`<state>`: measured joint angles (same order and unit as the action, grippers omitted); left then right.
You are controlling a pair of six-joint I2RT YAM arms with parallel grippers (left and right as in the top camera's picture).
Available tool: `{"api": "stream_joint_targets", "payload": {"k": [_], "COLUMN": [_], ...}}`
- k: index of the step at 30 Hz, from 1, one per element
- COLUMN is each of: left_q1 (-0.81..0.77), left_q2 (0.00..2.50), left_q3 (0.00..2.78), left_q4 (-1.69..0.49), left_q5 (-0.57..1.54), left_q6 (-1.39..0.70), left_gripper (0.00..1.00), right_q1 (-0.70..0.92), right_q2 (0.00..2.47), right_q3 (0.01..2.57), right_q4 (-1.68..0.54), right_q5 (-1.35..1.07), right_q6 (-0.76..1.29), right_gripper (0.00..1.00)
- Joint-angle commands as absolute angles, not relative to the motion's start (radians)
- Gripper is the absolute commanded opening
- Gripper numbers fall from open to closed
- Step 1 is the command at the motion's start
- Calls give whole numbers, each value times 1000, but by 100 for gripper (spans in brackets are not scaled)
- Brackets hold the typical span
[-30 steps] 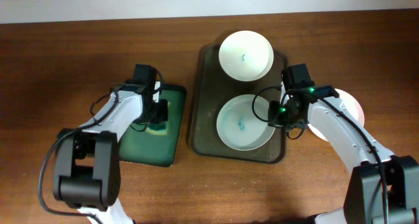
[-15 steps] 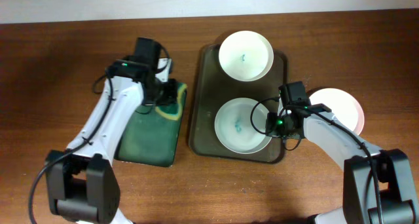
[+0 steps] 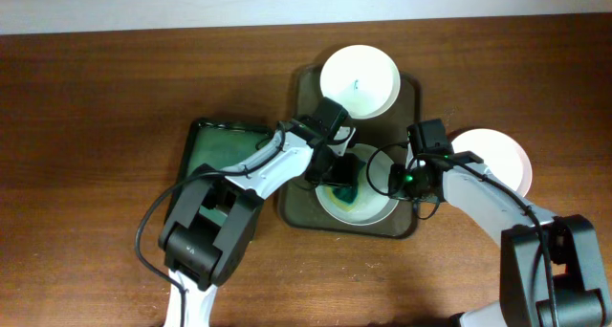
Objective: Clean dirty plates on tray and stack at the side
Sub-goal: 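Grasp the sponge with the left gripper and scrub the held plate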
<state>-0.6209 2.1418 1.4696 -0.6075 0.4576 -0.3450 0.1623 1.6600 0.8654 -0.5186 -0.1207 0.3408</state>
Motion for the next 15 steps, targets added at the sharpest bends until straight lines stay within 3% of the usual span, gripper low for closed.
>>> {"api": "stream_joint_targets", "payload": {"k": [1,5,8,10,15], "left_q1": [-660,-660,-658,-659,-696], "left_q2": [2214,2214,2214,2222,2280], "left_q3": [1479,1683,1700,1699,1699], "left_q4": [-648,-973,-980,-944,-770], "left_q5": [376,-146,-173,-21,628], "left_q6": [-367,-381,-382,-381,-304], "left_gripper": [0,0,0,0,0], "right_q1": [169,169,169,169,169], "right_q2": [1697,1697,1697,1697,1697], "right_q3": [838,838,838,838,838], "right_q4": [-527,-530,-530,-530,-530], "right_q5": [-123,-123,-123,-123,-123], "right_q6": [350,350,350,350,350], "right_gripper": [4,4,4,4,4]}}
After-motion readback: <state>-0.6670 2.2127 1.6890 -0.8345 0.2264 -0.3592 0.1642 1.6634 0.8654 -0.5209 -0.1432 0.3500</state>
